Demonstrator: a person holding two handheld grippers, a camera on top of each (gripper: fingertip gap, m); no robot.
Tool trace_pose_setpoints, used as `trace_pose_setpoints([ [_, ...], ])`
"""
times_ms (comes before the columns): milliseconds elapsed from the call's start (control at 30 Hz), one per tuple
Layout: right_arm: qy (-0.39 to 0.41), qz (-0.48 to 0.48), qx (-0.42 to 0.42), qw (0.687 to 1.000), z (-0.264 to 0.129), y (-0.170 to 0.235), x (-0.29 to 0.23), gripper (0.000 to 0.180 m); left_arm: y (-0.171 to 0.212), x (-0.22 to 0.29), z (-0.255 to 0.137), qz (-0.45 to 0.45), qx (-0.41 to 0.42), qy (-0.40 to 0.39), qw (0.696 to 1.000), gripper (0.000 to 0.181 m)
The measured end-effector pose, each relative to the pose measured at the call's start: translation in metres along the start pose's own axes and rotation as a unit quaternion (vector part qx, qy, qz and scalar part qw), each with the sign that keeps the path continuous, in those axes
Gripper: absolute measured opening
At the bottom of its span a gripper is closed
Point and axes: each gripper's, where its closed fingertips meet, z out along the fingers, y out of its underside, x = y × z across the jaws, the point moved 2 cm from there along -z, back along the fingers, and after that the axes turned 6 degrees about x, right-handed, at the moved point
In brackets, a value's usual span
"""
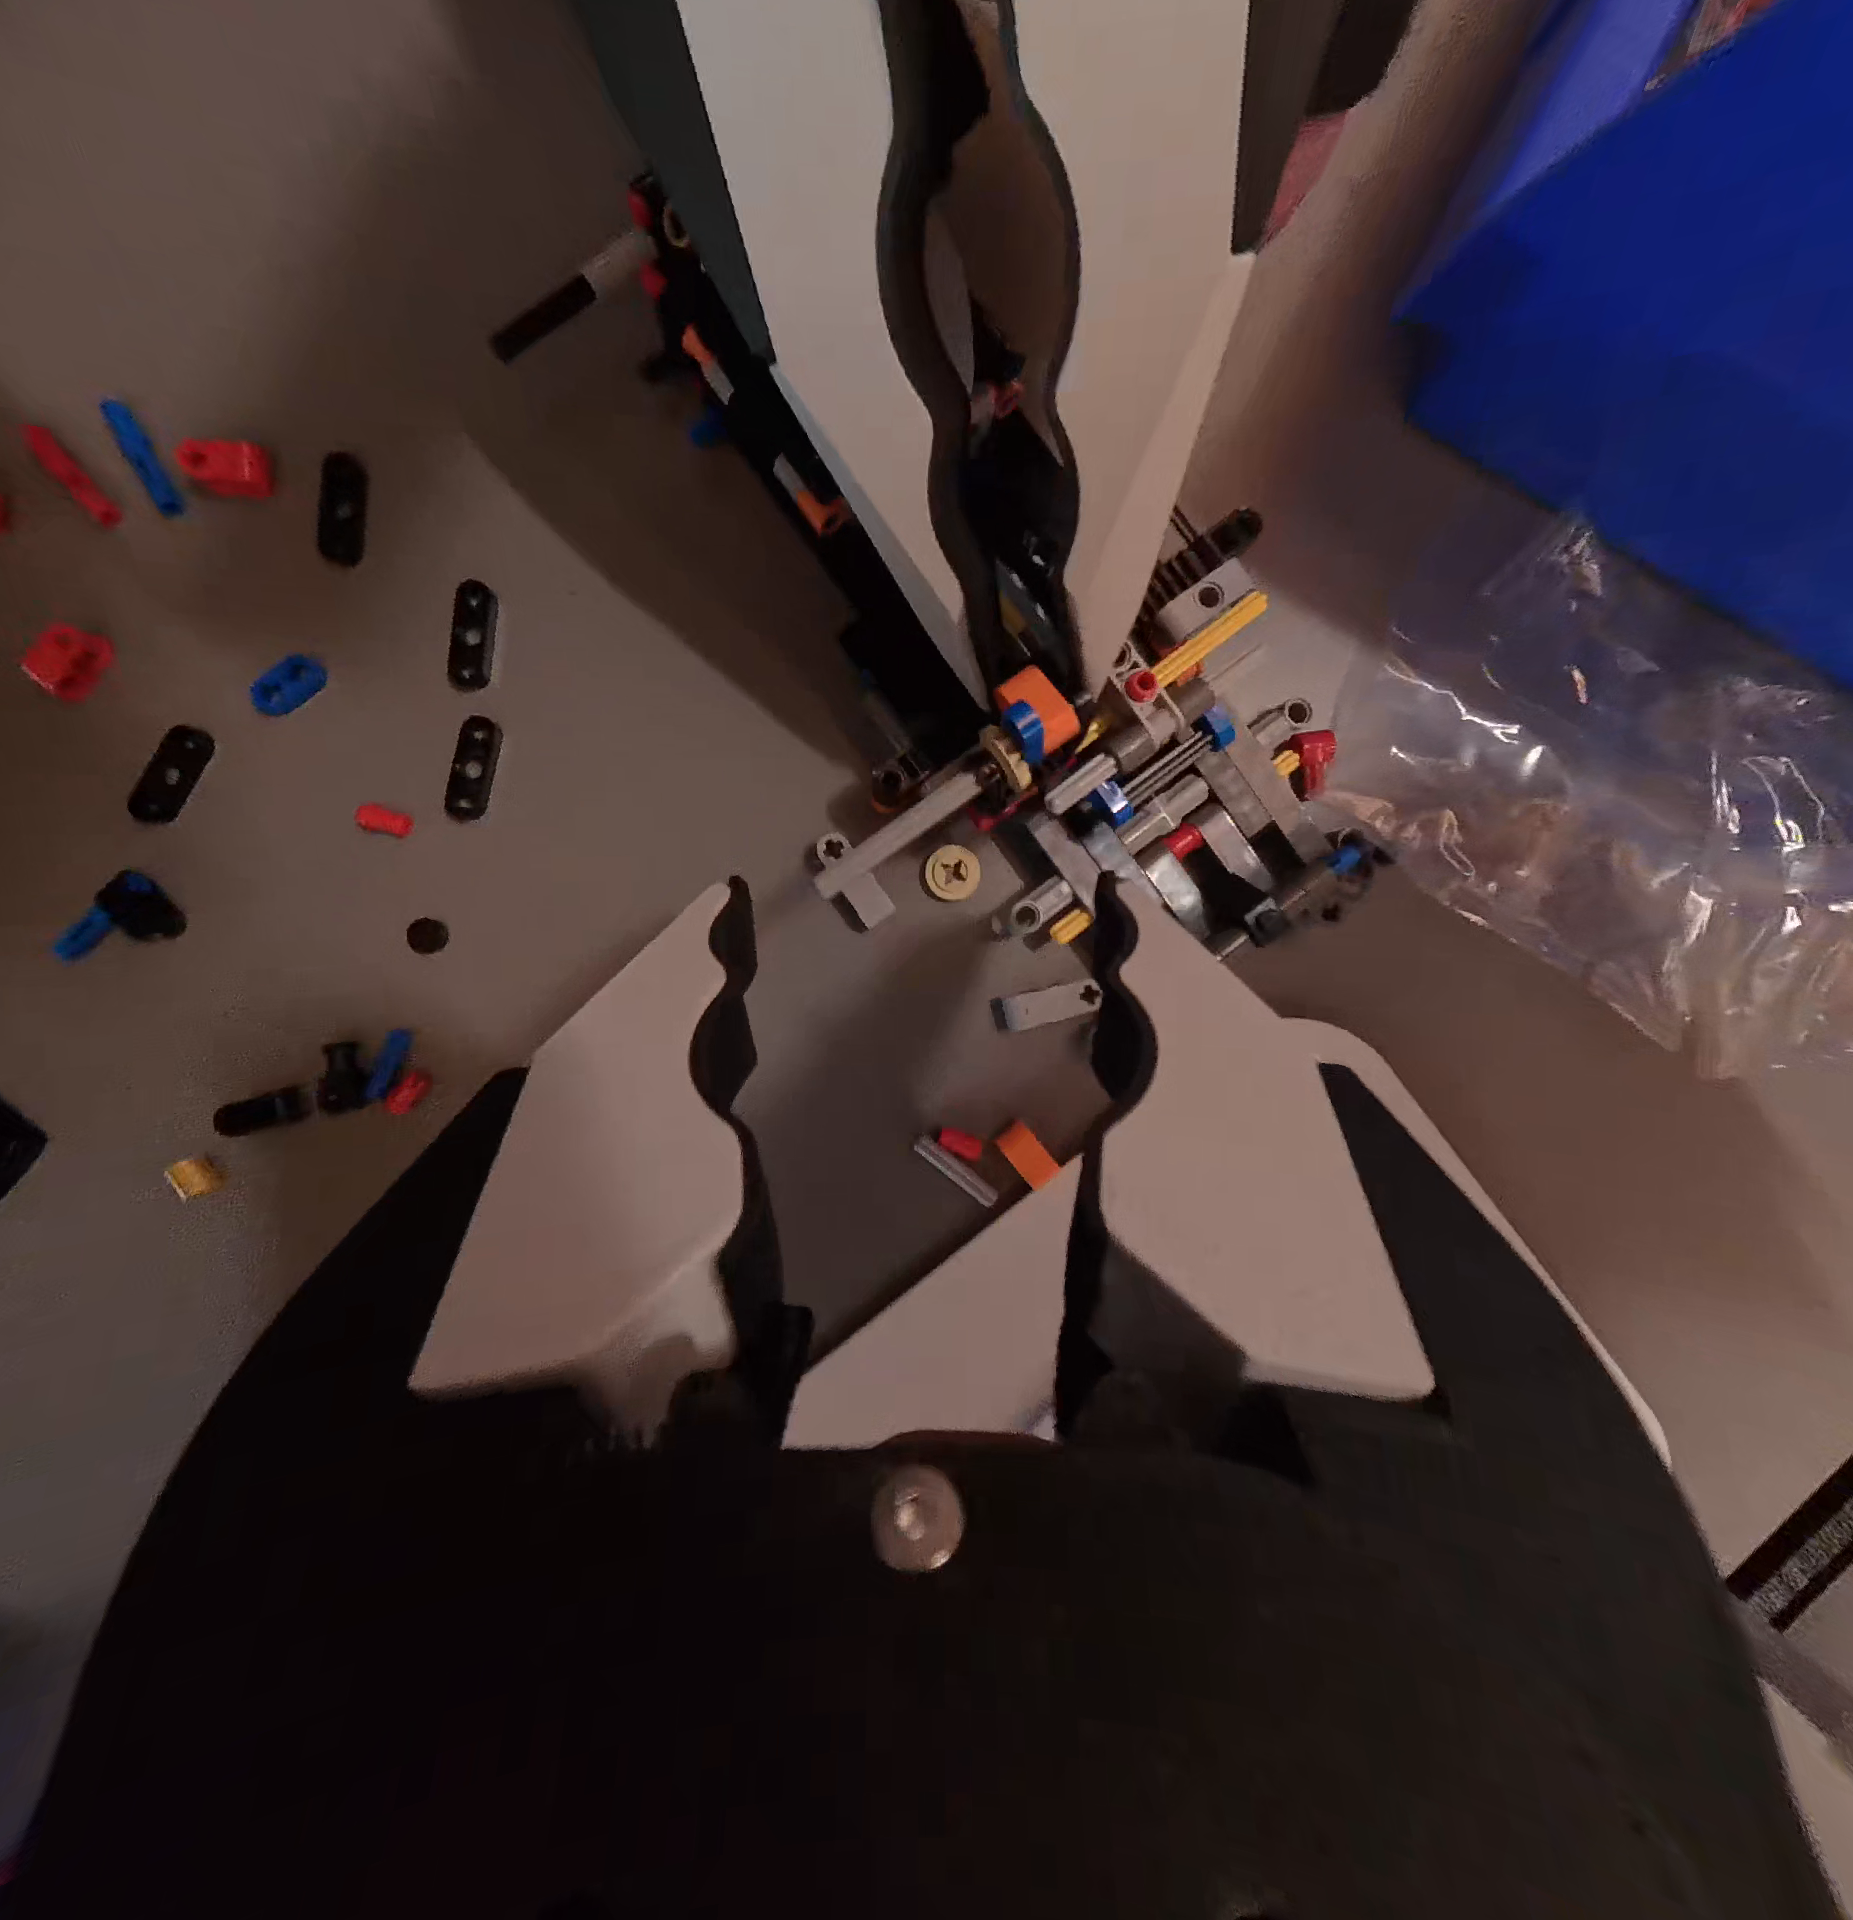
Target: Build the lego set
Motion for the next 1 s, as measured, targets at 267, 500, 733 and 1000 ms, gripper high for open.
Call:
trace_pose_setpoints([
  [267,0.006,0.046,0.006,0.999,0.009,0.015,-0.001,0.060,0.001,0.001,-0.001,-0.003,-0.005,0.008,1.000,0.011],
  [500,0.090,0.068,0.064,0.992,0.001,0.016,0.017,0.089,0.003,0.001,-0.001,0.003,-0.015,0.003,1.000,0.012],
  [733,0.068,0.093,0.063,0.991,0.026,0.022,0.021,0.109,0.003,0.001,-0.001,0.007,-0.025,0.004,1.000,0.012],
  [1000,0.064,0.116,0.047,0.990,0.029,0.013,-0.005,0.108,0.010,0.007,-0.012,0.003,-0.034,0.022,0.999,0.013],
])
